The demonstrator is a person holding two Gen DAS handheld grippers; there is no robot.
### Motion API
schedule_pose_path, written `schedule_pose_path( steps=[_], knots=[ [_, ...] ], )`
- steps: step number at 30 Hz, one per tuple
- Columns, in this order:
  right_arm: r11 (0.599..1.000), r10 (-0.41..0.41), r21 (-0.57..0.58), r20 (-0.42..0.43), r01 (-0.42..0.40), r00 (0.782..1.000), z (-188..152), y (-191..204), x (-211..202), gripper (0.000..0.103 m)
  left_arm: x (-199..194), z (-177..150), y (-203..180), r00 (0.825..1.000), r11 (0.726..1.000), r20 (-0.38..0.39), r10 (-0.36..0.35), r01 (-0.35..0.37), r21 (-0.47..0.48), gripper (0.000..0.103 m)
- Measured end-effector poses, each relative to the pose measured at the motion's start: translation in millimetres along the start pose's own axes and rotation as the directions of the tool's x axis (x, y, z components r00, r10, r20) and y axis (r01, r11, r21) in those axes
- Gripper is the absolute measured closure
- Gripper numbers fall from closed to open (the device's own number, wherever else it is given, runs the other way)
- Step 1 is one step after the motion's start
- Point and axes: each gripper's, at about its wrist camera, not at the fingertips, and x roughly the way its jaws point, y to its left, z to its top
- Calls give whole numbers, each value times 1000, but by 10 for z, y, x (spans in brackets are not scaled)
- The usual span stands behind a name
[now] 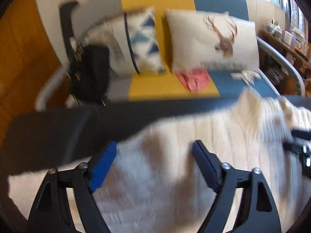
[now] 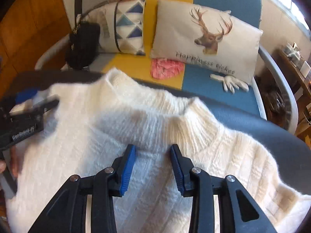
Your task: Fold clothes
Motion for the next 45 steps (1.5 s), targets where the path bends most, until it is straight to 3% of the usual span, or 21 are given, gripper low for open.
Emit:
schedule_pose_path(
  steps=[2,6,8,13,16,18,21,24,28,30,35,40,45],
  knots=[
    [999,28,38,17,-28,999,3,34,-156,65,-263,-72,244,998,998,52,-26,28,-53,30],
    [977,212,-37,45,-210,976,-130,512,-481,65,-703,-242,796,995,988,100,-15,31,-151,30],
    [954,291,-89,32,-287,956,-240,878,-596,65,-813,-383,1054,996,986,90,25,-10,-164,30],
    [898,391,-199,-49,-393,919,-470,1860,-614,66,-707,-657,1566,992,971,-14,122,-122,-204,30],
    [880,367,-288,-95,-378,926,-701,2252,-588,66,-506,-738,1806,977,954,-103,185,-204,-219,30],
    [862,348,-347,-123,-369,929,-856,2514,-571,62,-427,-772,1948,978,947,-114,173,-197,-252,14],
    [833,314,-431,-150,-348,938,-1015,2804,-586,62,-386,-751,2114,980,934,-118,163,-191,-301,9],
    [862,372,-303,-168,-407,913,-922,2574,-684,63,-567,-771,2180,983,925,-95,159,-182,-335,18],
    [909,345,-213,-95,-358,934,-1066,2061,-1050,63,-1179,-997,2029,996,939,34,82,-66,-338,18],
    [932,272,-221,-96,-287,957,-1284,1906,-1167,63,-1455,-1188,1832,996,953,84,-3,28,-300,18],
    [970,139,-182,-129,-161,982,-1810,1629,-1215,63,-1781,-1540,1092,981,968,79,-178,189,-164,18],
    [982,93,-154,-114,-110,989,-2017,1420,-1307,65,-1412,-1815,712,986,991,-127,-108,97,-87,18],
    [987,118,-105,-67,-125,991,-2094,1323,-1585,65,-1519,-1806,829,993,991,-107,-48,34,-128,17]
  ],
)
